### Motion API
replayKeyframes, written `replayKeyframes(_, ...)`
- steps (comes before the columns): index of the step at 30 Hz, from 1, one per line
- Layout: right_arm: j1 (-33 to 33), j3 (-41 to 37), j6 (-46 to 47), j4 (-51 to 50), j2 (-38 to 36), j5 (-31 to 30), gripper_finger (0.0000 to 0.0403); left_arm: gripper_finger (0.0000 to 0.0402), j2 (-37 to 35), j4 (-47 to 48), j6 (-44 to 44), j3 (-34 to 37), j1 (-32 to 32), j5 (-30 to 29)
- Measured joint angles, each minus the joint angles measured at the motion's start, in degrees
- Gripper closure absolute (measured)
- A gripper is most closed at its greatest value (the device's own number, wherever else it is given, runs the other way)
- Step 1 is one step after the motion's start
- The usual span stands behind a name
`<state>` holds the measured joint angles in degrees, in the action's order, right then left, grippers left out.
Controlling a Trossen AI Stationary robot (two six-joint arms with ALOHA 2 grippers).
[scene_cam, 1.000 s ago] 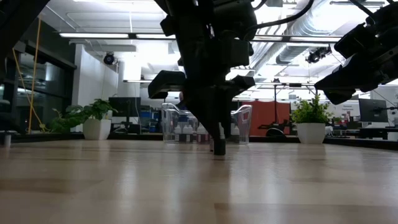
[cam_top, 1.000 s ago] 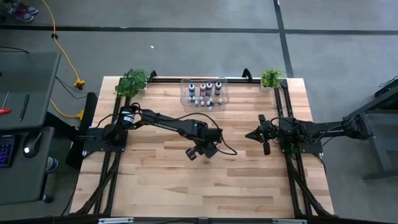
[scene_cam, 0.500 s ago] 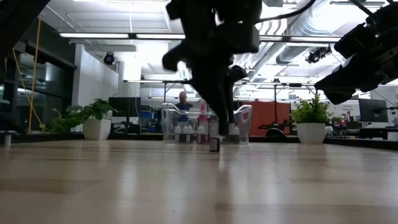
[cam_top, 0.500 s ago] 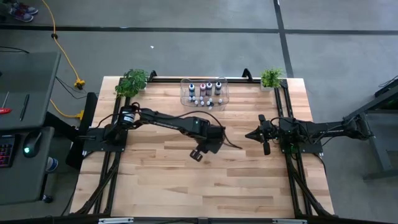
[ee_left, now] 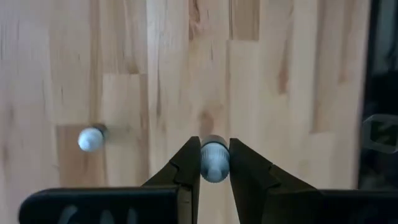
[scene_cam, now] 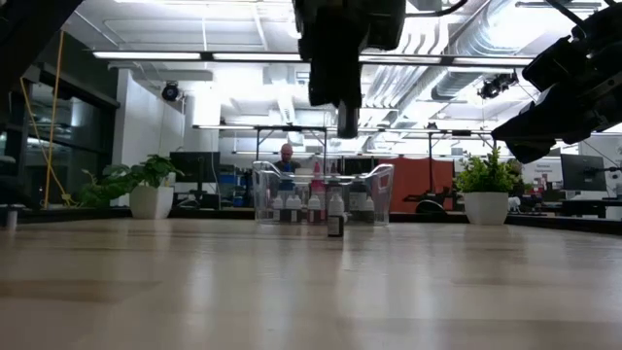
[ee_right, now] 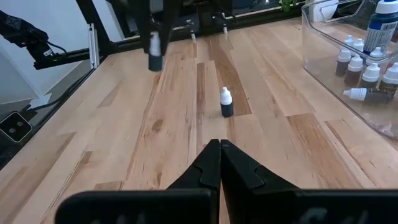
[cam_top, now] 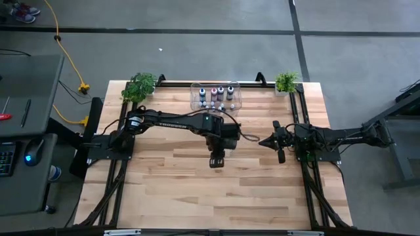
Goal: Pick & Place food coloring
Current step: Put the small blue food coloring bottle into the transparent bin
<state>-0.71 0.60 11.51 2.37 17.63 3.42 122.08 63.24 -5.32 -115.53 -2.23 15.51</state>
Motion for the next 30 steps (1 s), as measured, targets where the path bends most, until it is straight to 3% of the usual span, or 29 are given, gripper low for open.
replayKeyframes(4, 0.0, 0.0, 0.0, 0.0, 0.0, 0.0, 0.0402, 0.0346, -0.1, 1.9, -9.2, -1.4, 0.9, 0.9)
replayKeyframes(8, 0.0, 0.0, 0.0, 0.0, 0.0, 0.0, 0.0402, 0.0346, -0.1, 3.8, -15.1, -2.8, 1.8, -2.1)
replayKeyframes(30, 0.0, 0.0, 0.0, 0.0, 0.0, 0.0, 0.0402, 0.0346, -9.2, 15.4, -27.7, -3.8, 4.1, -34.5)
